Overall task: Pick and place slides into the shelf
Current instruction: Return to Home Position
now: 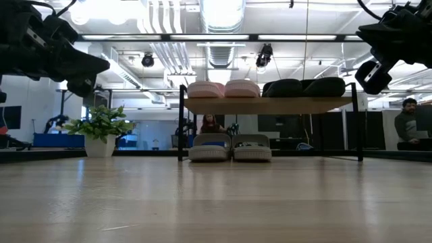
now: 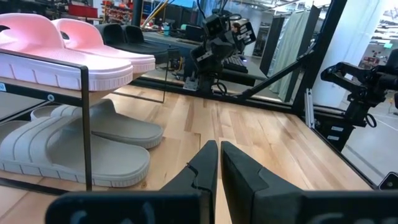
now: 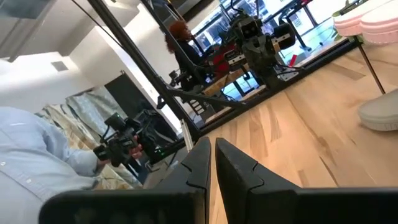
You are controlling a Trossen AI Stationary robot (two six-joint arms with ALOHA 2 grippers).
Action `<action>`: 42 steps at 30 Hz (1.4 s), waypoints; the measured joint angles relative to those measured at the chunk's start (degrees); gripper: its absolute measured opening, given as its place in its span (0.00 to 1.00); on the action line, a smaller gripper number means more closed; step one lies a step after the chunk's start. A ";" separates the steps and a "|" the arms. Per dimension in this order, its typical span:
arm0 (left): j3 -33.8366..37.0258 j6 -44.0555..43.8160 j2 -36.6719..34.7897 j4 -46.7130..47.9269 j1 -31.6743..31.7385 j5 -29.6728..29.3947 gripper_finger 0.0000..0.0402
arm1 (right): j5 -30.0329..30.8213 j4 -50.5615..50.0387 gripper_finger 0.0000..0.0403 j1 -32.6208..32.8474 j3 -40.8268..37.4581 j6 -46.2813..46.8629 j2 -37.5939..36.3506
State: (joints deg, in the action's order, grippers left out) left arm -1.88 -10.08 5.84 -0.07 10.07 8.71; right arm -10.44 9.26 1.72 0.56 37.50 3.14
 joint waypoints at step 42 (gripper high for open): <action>-0.01 -0.01 0.16 -2.43 -0.01 0.01 0.01 | 15.54 -3.64 0.04 0.04 0.01 -44.40 -0.05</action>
State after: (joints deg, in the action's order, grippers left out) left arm -1.89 -10.09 6.00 -2.49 10.05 8.72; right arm 5.10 5.61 1.76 0.56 -6.91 3.09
